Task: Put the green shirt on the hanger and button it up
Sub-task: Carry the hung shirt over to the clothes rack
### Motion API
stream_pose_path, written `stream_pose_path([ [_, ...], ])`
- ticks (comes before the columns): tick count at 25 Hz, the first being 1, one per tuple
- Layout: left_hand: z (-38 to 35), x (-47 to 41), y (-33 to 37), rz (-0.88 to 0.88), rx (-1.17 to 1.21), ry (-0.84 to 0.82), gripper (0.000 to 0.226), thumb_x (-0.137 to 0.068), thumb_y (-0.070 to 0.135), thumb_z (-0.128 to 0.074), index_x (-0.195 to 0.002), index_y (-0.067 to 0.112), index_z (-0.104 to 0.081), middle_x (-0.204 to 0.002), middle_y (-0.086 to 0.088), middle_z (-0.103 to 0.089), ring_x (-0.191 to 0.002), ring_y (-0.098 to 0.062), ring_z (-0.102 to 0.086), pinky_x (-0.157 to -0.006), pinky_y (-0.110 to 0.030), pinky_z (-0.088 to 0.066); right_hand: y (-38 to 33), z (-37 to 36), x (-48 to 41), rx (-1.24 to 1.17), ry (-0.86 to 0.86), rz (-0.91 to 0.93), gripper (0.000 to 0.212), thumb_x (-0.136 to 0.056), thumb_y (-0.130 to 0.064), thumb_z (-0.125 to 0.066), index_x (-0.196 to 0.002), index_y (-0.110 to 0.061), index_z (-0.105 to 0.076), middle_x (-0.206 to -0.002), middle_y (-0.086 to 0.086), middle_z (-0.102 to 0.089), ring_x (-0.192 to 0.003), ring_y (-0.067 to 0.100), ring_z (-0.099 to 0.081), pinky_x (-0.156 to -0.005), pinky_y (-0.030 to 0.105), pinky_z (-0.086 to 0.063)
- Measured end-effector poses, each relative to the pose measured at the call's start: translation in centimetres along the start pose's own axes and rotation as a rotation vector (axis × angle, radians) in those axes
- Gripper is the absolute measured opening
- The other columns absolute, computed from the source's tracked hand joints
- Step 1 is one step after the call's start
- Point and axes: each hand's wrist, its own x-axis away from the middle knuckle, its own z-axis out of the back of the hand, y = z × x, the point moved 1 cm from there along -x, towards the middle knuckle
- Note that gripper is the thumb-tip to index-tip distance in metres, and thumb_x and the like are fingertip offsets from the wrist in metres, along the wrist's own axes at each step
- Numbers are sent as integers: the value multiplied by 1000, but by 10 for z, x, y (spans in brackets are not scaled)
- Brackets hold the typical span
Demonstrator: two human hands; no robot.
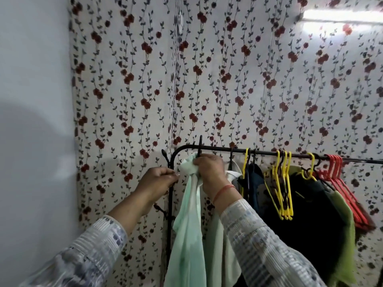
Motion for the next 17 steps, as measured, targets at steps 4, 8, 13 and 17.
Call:
stream_pose_path([
  [4, -27, -100, -19, -12, -13, 7, 16, -100, 32, -73, -114, 27, -80, -119, 7, -76, -114, -10, -68, -98, -34, -51, 19, -15, -113, 4, 1, -40, 27, -98, 6, -60, -79, -12, -68, -87, 12, -71, -85, 31, -68, -91, 51, -62],
  [8, -46, -170, -35, 9, -16, 19, 14, -101, 32, -72, -112, 27, -79, -118, 5, -77, -113, -14, -70, -105, -42, -55, 39, -24, -202, 1, 19, -97, 23, -99, 1, -57, -87, -12, -72, -101, 20, -76, -85, 29, -70, -89, 51, -64],
  [13, -60, -229, -51, 31, -2, 10, 14, -102, 29, -71, -113, 25, -78, -119, 0, -76, -114, -19, -71, -96, -40, -61, 80, -29, -255, -18, 48, -177, 17, -101, -6, -62, -106, -16, -74, -106, 13, -77, -100, 30, -74, -96, 48, -64],
  [17, -68, -247, -56, 25, -12, -7, 8, -102, 30, -71, -107, 29, -77, -115, 1, -77, -111, -18, -71, -97, -42, -61, 81, -26, -264, 37, -10, -120, 17, -103, -9, -63, -108, -21, -74, -106, 5, -75, -104, 28, -72, -100, 48, -61],
])
